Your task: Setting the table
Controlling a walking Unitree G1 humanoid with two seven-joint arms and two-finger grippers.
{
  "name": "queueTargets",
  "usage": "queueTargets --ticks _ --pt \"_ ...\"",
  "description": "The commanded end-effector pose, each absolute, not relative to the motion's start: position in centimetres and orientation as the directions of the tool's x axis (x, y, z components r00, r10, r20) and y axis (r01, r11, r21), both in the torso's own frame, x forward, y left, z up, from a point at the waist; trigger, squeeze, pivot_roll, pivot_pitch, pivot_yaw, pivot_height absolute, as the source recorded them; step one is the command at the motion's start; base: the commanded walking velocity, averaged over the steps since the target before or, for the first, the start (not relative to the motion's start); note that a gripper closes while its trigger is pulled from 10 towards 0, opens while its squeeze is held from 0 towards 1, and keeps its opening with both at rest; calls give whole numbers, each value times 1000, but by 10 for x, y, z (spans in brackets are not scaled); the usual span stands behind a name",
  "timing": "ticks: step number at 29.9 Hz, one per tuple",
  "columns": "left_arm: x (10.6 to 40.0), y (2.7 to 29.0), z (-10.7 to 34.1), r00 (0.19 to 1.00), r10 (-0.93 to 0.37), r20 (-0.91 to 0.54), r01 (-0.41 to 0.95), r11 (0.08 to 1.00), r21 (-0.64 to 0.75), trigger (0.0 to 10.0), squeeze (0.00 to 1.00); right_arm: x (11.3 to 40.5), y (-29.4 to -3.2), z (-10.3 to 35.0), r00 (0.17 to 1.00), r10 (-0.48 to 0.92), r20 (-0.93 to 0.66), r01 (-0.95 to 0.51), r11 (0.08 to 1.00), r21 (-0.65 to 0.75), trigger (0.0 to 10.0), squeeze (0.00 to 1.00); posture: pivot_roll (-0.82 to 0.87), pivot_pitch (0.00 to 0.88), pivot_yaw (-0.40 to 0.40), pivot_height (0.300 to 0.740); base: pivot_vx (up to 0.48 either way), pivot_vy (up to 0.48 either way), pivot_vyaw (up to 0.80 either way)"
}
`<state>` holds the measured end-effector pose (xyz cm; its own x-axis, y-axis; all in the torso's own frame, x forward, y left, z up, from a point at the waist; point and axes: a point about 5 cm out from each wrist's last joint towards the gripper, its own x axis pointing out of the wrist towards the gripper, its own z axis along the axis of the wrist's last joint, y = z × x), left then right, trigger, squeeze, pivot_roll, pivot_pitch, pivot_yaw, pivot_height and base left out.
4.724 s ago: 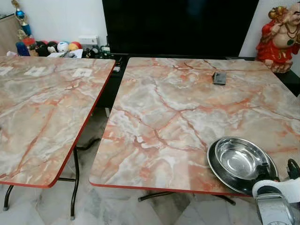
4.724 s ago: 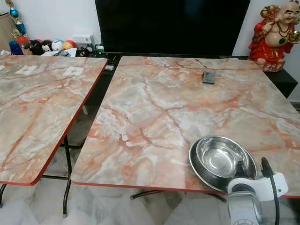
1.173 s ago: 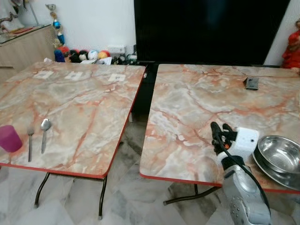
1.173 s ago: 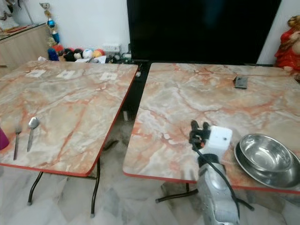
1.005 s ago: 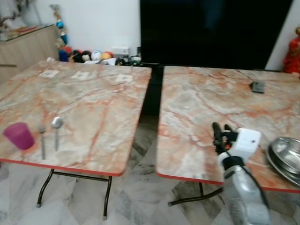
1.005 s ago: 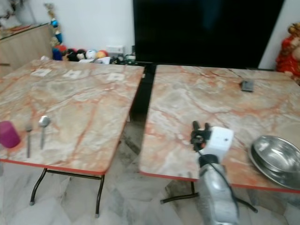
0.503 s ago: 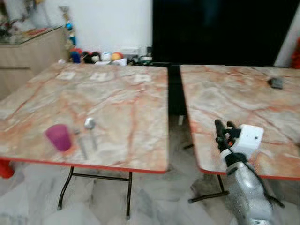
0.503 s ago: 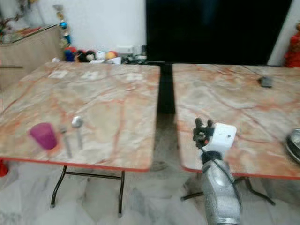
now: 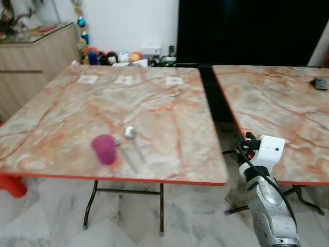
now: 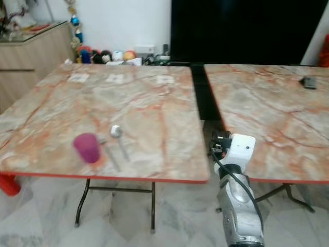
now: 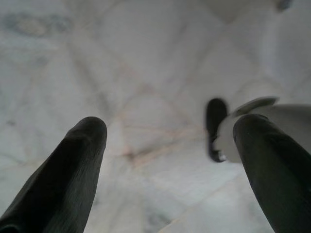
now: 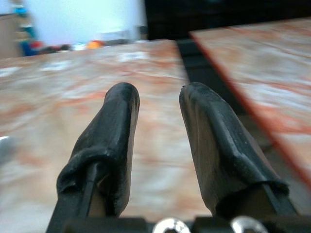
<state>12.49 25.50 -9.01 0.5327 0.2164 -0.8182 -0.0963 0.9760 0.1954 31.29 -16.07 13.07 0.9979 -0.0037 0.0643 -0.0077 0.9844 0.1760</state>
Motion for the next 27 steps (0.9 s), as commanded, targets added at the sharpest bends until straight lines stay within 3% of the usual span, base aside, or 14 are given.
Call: queueTargets --ticks 1,6,10,17,27 --pt "122 252 -92 525 210 -825 -99 978 185 10000 0 308 -173 129 997 -47 57 38 989 146 10000 0 3 36 -23 740 0 0 0" --pt "120 252 -93 522 211 -827 -101 977 185 10000 0 296 -186 120 990 -137 25 132 982 137 10000 0 -1 39 -26 740 0 0 0" --pt "117 249 -94 518 205 -831 -94 979 182 10000 0 274 -211 103 962 -269 -41 272 956 111 10000 0 -11 42 -26 740 0 0 0" --pt "122 238 -96 526 192 -828 -86 981 173 10000 0 255 -224 84 938 -325 -117 332 942 51 10000 0 -14 43 -29 740 0 0 0" --pt "140 236 -91 552 192 -811 -97 981 166 10000 0 250 -213 18 881 -231 -412 280 958 61 10000 0 -7 39 -34 740 0 0 0"
